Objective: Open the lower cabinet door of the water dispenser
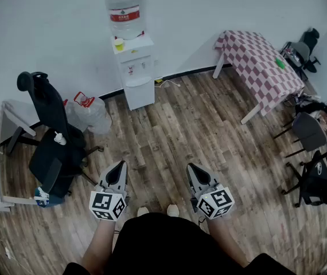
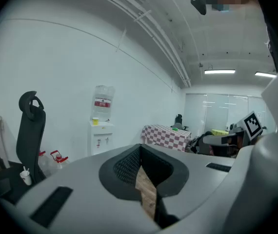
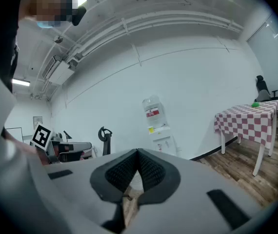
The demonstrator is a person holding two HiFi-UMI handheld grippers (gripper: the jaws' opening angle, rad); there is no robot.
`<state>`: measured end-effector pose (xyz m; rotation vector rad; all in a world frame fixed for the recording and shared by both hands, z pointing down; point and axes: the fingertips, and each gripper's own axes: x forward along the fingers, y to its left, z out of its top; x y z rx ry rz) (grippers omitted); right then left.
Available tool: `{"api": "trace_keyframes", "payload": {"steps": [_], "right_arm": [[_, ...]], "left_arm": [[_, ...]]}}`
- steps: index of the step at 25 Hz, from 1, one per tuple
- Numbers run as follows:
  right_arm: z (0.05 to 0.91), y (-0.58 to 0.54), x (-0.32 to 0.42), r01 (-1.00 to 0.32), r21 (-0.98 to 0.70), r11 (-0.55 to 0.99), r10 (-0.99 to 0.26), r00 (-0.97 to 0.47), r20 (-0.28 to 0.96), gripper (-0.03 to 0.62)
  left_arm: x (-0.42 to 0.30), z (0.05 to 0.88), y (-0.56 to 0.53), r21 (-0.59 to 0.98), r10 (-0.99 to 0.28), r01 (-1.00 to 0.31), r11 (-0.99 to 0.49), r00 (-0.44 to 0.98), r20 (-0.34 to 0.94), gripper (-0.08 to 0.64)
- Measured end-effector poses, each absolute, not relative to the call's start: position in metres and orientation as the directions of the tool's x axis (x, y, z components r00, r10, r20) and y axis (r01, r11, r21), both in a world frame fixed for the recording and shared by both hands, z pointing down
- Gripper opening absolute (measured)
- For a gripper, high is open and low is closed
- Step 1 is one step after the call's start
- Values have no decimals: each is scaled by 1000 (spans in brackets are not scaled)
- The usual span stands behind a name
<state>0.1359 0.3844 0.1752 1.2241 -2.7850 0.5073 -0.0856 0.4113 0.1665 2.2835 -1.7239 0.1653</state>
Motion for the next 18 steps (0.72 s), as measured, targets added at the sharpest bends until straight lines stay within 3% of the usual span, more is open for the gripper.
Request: {"api": "trace_keyframes", "payload": {"steps": [18], "right_arm": [[185, 394, 201, -753, -314, 579, -742, -646, 180, 23]], "left_arm": [[-12, 168, 395, 142, -889, -922, -359, 384, 250, 14]]}}
